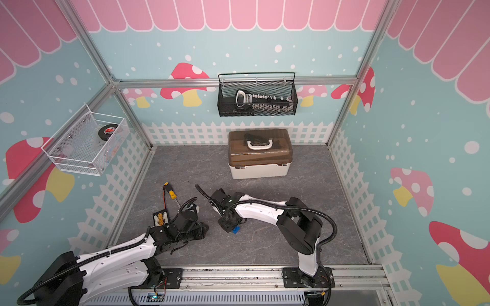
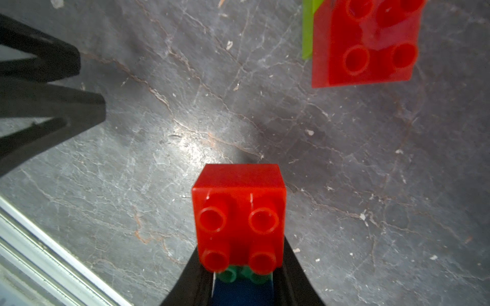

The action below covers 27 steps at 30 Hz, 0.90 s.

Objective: Assemble the letter y with lego
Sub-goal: Assemble the lego brick with the lego brick, then move the lego brick at the center of the board.

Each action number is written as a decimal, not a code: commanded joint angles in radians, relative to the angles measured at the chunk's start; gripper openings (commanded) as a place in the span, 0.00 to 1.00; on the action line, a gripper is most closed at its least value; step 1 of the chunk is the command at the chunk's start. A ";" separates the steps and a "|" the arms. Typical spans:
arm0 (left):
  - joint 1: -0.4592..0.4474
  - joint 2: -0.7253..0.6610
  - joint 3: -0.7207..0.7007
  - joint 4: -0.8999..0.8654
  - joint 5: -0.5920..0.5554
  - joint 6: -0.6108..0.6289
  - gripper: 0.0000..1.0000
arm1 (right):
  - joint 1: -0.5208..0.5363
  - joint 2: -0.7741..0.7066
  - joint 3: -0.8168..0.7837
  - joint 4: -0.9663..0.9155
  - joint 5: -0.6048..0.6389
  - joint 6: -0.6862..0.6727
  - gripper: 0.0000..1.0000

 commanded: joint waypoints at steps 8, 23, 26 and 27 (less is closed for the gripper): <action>0.010 -0.017 -0.013 0.003 -0.012 -0.015 0.34 | 0.026 0.102 -0.006 -0.046 0.008 0.038 0.18; 0.017 -0.016 -0.013 0.005 -0.007 -0.012 0.34 | 0.041 0.128 0.002 -0.072 0.035 0.060 0.16; 0.017 -0.011 -0.006 0.007 -0.005 -0.009 0.34 | 0.020 0.091 0.008 -0.074 0.054 0.048 0.16; 0.018 -0.008 -0.002 0.005 -0.005 -0.006 0.34 | 0.001 0.072 0.005 -0.074 0.060 0.045 0.16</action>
